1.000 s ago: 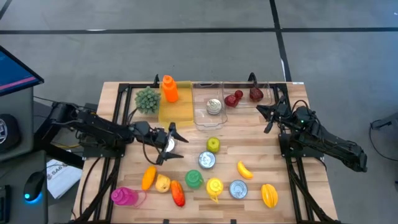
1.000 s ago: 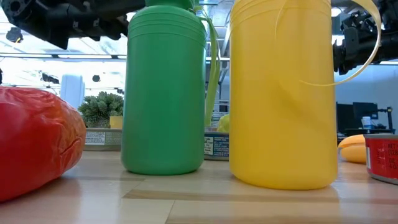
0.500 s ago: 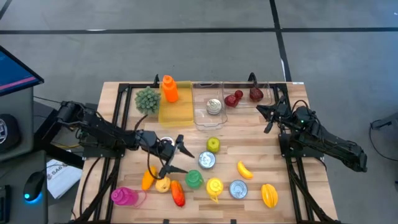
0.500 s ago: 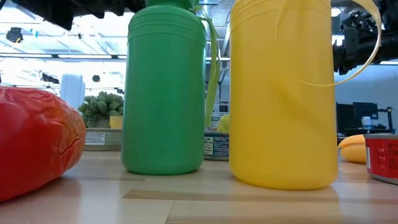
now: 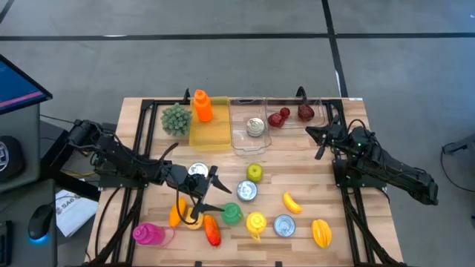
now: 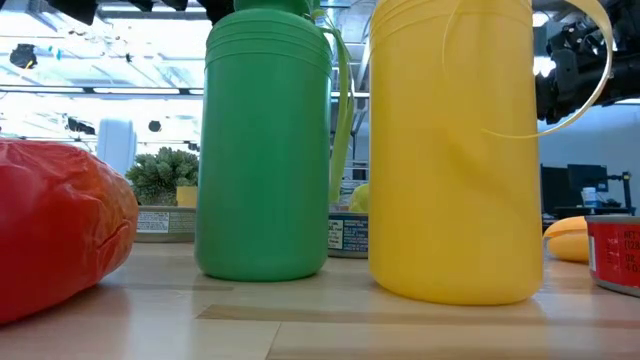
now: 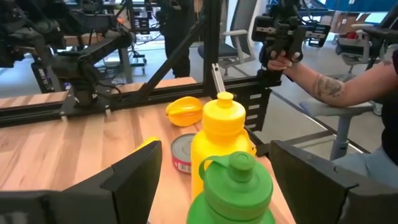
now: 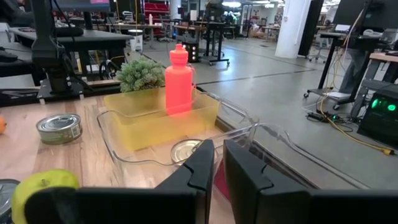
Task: Pick & Place Food Item
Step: Put the green bottle into the yellow bin
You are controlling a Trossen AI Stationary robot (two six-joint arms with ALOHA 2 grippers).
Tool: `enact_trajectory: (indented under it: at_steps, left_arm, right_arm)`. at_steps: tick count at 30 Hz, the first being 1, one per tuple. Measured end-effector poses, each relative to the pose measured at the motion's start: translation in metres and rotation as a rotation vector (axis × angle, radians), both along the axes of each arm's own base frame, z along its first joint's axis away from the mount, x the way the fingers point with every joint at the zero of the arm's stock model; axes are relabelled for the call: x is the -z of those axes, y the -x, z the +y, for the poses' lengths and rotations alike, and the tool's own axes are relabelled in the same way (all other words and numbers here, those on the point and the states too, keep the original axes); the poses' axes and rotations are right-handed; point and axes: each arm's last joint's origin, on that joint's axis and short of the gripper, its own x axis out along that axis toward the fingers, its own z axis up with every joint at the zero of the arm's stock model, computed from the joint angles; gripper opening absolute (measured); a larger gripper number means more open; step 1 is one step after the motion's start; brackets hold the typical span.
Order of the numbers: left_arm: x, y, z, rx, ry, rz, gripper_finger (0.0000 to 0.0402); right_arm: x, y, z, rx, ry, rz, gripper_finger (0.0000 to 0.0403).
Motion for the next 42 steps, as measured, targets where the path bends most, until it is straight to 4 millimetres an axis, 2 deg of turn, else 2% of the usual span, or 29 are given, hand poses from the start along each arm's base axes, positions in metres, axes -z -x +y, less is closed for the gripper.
enact_trajectory:
  at_steps: [13,19,24,29,42]
  left_arm:
    - [0.001,0.000,-0.001,-0.021,0.000,0.000,0.0285]
    - [0.015,-0.011,-0.005,-0.021,0.016,0.022,0.0285]
    - [0.013,-0.022,-0.015,0.010,0.019,0.026,0.0285]
    - [0.010,-0.022,-0.021,0.038,0.020,0.023,0.0285]
    - [0.009,-0.021,-0.022,0.038,0.051,0.031,0.0285]
  right_arm:
    - [0.000,0.000,0.000,0.000,0.000,-0.001,0.0033]
    - [0.001,0.000,0.000,0.000,-0.012,0.009,0.0033]
    - [0.002,0.000,0.000,0.002,-0.030,0.002,0.0033]
    - [0.003,0.000,0.000,0.003,-0.035,0.013,0.0033]
    - [0.003,0.000,0.000,0.003,-0.038,0.018,0.0033]
